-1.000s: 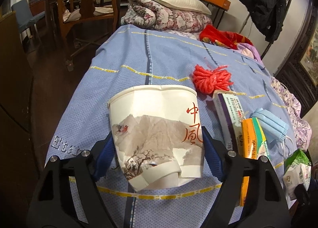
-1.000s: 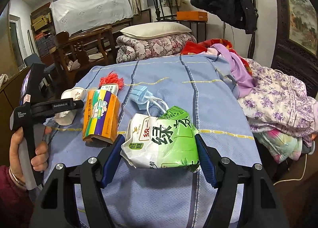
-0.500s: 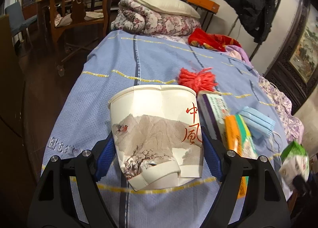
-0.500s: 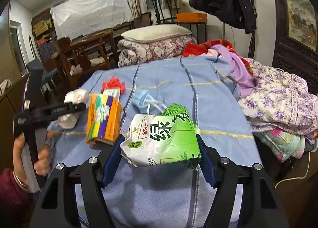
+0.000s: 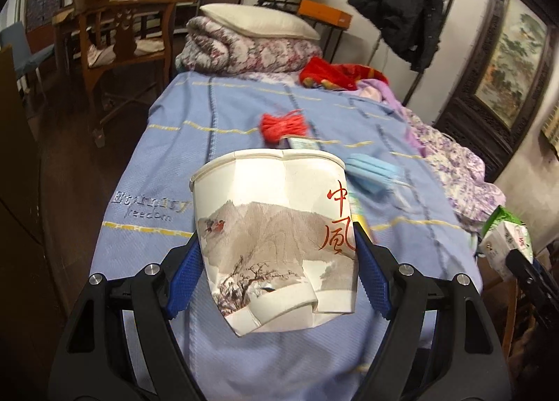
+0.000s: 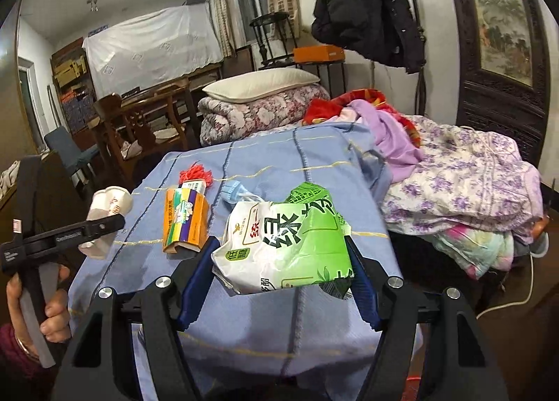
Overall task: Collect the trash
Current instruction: 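Carry the green packet and white paper cup over to the red wastebasket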
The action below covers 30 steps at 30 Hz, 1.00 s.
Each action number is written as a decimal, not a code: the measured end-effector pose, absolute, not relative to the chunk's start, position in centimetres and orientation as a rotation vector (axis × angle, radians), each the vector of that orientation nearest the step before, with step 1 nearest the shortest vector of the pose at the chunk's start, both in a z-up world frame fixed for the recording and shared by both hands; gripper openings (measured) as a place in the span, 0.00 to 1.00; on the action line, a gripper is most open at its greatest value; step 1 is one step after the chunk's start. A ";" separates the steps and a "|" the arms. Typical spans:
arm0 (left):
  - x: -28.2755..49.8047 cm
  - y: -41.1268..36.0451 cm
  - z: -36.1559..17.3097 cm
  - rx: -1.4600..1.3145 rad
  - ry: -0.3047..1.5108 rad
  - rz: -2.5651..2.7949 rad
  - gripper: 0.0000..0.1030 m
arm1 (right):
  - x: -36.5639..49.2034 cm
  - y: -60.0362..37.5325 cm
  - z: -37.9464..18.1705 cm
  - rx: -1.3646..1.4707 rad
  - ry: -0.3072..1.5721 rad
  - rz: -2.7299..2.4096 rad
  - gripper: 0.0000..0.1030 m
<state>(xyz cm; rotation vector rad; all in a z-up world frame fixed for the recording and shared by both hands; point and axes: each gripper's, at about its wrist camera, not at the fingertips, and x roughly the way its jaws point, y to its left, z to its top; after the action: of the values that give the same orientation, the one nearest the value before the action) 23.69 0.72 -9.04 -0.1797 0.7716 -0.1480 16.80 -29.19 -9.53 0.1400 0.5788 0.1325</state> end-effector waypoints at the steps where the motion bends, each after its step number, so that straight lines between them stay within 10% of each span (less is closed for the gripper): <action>1: 23.1 0.1 -8.6 -0.168 0.763 -0.156 0.74 | 16.3 -29.6 -9.5 0.147 0.577 0.127 0.67; 30: 10.3 -15.1 -3.8 -0.012 0.627 -0.463 0.74 | 3.0 -40.7 -7.0 0.196 0.501 0.022 0.67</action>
<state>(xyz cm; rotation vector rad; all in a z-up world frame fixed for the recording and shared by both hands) 10.26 -15.12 -3.82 -0.0118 0.6270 -0.4634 3.00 -40.66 -7.04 0.1959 0.5010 0.0223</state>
